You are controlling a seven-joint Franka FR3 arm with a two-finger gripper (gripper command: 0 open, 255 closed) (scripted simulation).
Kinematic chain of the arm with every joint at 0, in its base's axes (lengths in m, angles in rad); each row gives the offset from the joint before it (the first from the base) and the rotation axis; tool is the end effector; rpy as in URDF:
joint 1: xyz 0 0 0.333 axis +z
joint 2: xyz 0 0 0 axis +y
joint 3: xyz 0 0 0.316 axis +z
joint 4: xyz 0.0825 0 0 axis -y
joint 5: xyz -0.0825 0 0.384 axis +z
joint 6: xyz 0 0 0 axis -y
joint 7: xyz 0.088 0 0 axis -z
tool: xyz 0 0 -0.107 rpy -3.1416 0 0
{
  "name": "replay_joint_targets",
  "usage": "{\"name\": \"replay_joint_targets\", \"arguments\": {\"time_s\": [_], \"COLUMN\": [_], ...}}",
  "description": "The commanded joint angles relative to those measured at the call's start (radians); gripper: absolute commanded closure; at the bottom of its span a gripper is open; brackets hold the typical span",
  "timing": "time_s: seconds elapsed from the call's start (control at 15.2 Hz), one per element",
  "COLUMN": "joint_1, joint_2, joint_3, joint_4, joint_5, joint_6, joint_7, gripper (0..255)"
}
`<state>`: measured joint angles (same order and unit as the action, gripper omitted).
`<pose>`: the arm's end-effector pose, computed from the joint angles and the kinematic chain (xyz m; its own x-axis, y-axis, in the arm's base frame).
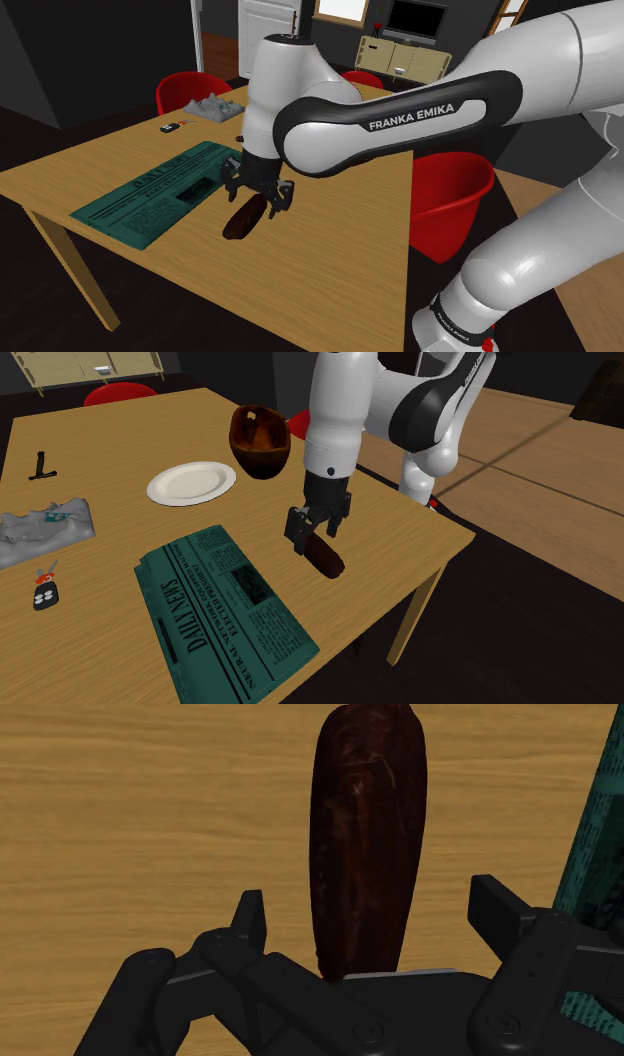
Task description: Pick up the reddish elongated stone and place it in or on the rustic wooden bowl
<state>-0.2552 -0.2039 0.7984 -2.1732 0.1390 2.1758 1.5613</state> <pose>0.4354 0.2856 0.4664 0.4623 -0.8865 0.0222 -0.8751 -0.4601 -0.1502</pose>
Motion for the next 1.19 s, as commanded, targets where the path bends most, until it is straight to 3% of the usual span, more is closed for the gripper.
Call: {"name": "replay_joint_targets", "arguments": {"time_s": [0.0,0.13,0.66,0.73,1.12], "joint_1": [-0.004,-0.009,-0.009,-0.009,-0.009], "joint_2": [0.019,0.044,0.044,0.044,0.044], "joint_3": [0.009,0.020,0.020,0.020,0.020], "joint_4": [-0.010,-0.026,-0.026,-0.026,-0.026], "joint_5": [-0.013,-0.032,-0.032,-0.032,-0.032], "joint_6": [0.026,0.061,0.061,0.061,0.061], "joint_7": [0.012,0.026,0.026,0.026,0.026], "gripper": [0,0,0,255,255]}}
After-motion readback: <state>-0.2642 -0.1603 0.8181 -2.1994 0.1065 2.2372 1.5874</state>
